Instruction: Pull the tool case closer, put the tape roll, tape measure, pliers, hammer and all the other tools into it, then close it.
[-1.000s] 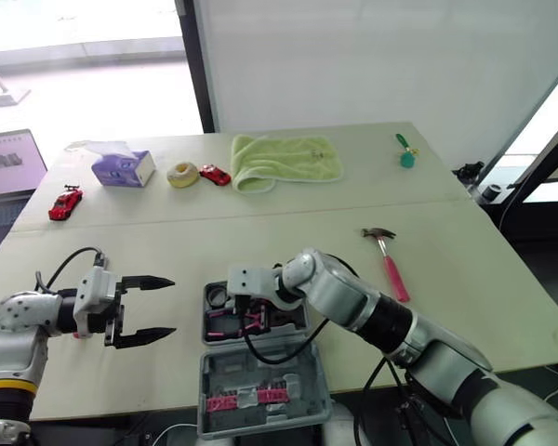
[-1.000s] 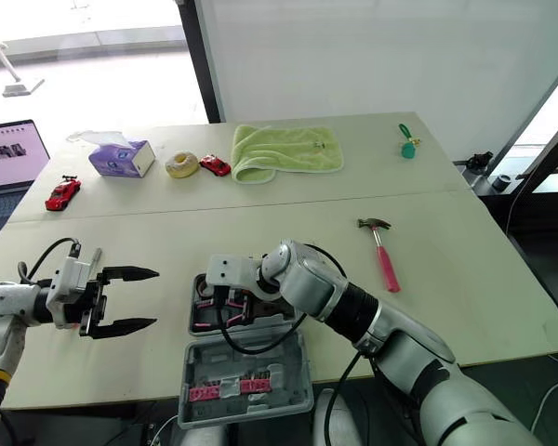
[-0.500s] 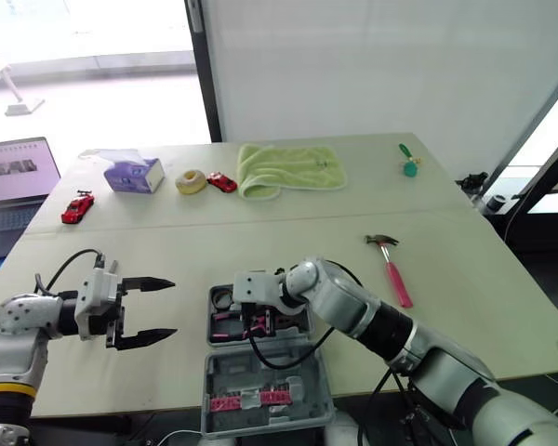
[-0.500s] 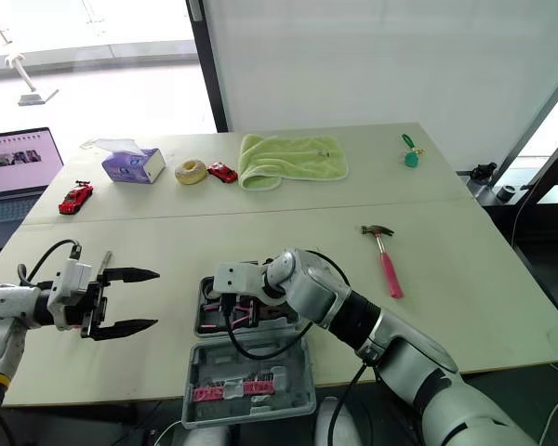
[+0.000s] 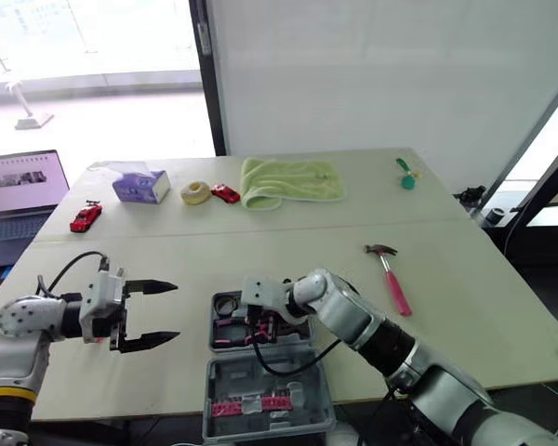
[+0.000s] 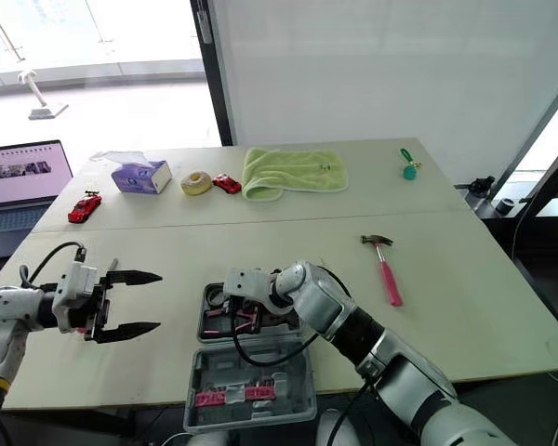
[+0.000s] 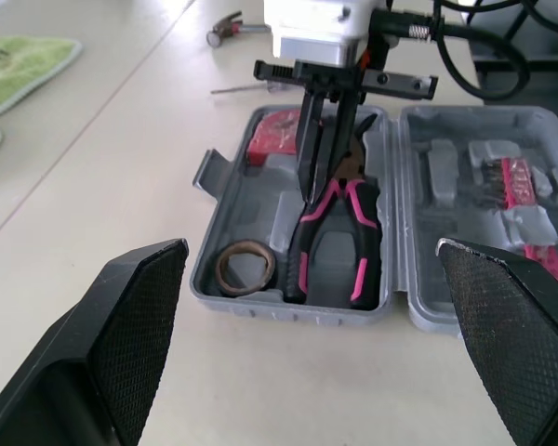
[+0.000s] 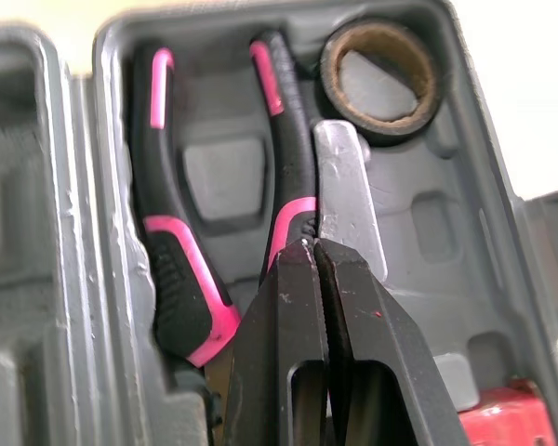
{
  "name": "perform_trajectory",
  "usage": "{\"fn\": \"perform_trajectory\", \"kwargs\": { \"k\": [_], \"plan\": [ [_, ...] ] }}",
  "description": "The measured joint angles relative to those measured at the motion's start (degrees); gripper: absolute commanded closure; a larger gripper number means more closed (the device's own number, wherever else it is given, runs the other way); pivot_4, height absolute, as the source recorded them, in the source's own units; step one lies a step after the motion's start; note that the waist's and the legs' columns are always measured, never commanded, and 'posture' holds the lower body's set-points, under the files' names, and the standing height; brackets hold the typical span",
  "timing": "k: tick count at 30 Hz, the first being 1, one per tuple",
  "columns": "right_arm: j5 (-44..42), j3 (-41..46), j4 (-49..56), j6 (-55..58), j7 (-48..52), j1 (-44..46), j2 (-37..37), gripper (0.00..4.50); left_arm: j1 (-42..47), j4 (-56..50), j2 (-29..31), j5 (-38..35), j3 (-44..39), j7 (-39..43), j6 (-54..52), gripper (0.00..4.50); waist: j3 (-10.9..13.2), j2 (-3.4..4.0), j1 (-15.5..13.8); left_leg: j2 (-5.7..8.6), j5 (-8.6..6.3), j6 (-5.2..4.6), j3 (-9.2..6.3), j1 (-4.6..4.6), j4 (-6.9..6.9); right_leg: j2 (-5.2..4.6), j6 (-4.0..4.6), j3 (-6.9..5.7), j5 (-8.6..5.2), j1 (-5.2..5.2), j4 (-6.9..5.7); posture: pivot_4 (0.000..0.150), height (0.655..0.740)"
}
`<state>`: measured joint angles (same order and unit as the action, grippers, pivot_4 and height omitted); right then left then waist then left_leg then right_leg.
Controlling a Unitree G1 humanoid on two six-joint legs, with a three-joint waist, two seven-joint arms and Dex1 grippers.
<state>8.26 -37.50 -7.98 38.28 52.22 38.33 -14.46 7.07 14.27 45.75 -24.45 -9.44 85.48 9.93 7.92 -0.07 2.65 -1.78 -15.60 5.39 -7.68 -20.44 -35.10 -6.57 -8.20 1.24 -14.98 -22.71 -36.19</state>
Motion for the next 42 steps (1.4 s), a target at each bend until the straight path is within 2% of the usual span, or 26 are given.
{"fn": "perform_trajectory", "kwargs": {
  "k": [2, 4, 6, 8, 10, 14, 17, 19, 29, 35, 42],
  "plan": [
    [-1.3, 2.7, 5.5, 0.7, -0.3, -2.3, -1.4, 4.39, -2.3, -2.9, 1.0, 2.2, 1.3, -2.4, -2.2, 0.0, 0.4, 0.18, 0.0, 0.0, 0.0, 0.0, 0.0, -0.17, 0.03, 0.0, 0.0, 0.01, -0.01, -0.19, -0.01, 0.15, 0.74],
    [-4.3, 8.2, 15.5, 4.2, -0.2, -4.2, -3.7, 4.39, -6.0, -5.4, 1.6, 4.3, 2.3, -4.6, -4.8, 0.0, 0.7, 0.31, 0.0, 0.0, 0.01, 0.01, -0.01, -0.73, -0.04, 0.0, -0.01, 0.02, 0.01, -0.72, -0.06, 0.15, 0.74],
    [-6.1, 12.1, 21.9, 7.5, -0.1, -4.8, -6.0, 4.5, -7.6, -7.2, 1.6, 4.1, 2.9, -5.1, -7.3, 0.51, 0.8, 0.19, -0.1, 0.0, 0.02, 0.02, -0.07, -0.88, -0.05, 0.01, 0.0, -0.05, 0.01, -0.84, -0.07, 0.15, 0.74],
    [-8.9, 14.7, 29.7, 11.6, 1.0, -7.7, -9.7, 4.5, -8.8, -8.9, 1.8, 3.9, 3.3, -5.8, -9.8, 1.27, 0.8, 0.15, -0.3, 0.0, 0.01, 0.02, -0.07, -0.89, -0.06, 0.0, 0.01, -0.08, 0.0, -0.78, -0.02, 0.15, 0.74],
    [-11.0, 15.6, 33.2, 14.7, 1.7, -10.3, -12.3, 4.5, -9.4, -9.0, 2.2, 3.8, 3.3, -5.7, -10.4, 2.41, 1.0, 0.09, -0.2, 0.0, 0.01, 0.02, -0.06, -0.9, -0.07, 0.0, 0.03, -0.07, -0.01, -0.77, 0.02, 0.15, 0.74],
    [-13.6, 15.6, 38.8, 18.6, 4.6, -16.3, -24.9, 4.5, -10.4, -10.8, 2.0, 5.0, 4.3, -8.2, -11.3, 4.47, 1.3, 0.02, -0.5, 0.01, 0.02, 0.02, -0.03, -0.92, -0.14, -0.03, 0.21, -0.05, -0.1, -0.72, 0.07, 0.15, 0.74],
    [-13.1, 12.9, 39.7, 19.6, 5.5, -18.0, -32.6, 4.5, -10.5, -10.8, 1.0, 8.4, 7.1, -11.1, -11.6, 4.47, 1.4, -0.03, -0.3, 0.01, 0.02, 0.02, -0.02, -0.89, -0.14, -0.02, 0.19, -0.05, -0.09, -0.73, 0.07, 0.15, 0.74],
    [-12.3, 10.6, 39.2, 19.6, 5.1, -17.5, -33.5, 4.5, -9.9, -10.8, 0.0, 10.6, 9.4, -12.9, -11.4, 4.47, 1.4, -0.13, 0.0, -0.02, 0.02, 0.02, -0.02, -0.88, -0.12, 0.03, 0.09, -0.04, -0.03, -0.76, 0.05, 0.15, 0.74],
    [-8.2, 0.6, 35.0, 19.0, 2.0, -13.1, -32.1, 4.5, -6.9, -11.3, -3.5, 18.4, 16.0, -20.9, -12.3, 4.47, 1.5, -0.22, -0.7, -0.01, 0.03, 0.04, -0.02, -0.93, -0.15, 0.0, 0.02, -0.05, 0.0, -0.74, 0.09, 0.15, 0.74],
    [-6.7, -0.7, 31.0, 18.4, 0.1, -12.2, -29.3, 4.5, -5.4, -14.4, -6.0, 20.3, 18.3, -24.3, -16.1, 4.47, 1.5, -0.21, -1.5, 0.0, 0.04, 0.07, -0.02, -0.9, -0.18, 0.0, 0.02, -0.05, 0.01, -0.71, 0.08, 0.15, 0.74],
    [-6.2, -1.6, 29.4, 18.2, 0.2, -10.4, -28.2, 4.5, -4.2, -16.3, -6.0, 20.7, 19.4, -24.8, -20.3, 4.47, 1.6, -0.2, -2.0, 0.0, 0.06, 0.1, -0.02, -0.91, -0.19, 0.0, 0.02, -0.05, 0.02, -0.7, 0.08, 0.15, 0.74]
  ]
}}
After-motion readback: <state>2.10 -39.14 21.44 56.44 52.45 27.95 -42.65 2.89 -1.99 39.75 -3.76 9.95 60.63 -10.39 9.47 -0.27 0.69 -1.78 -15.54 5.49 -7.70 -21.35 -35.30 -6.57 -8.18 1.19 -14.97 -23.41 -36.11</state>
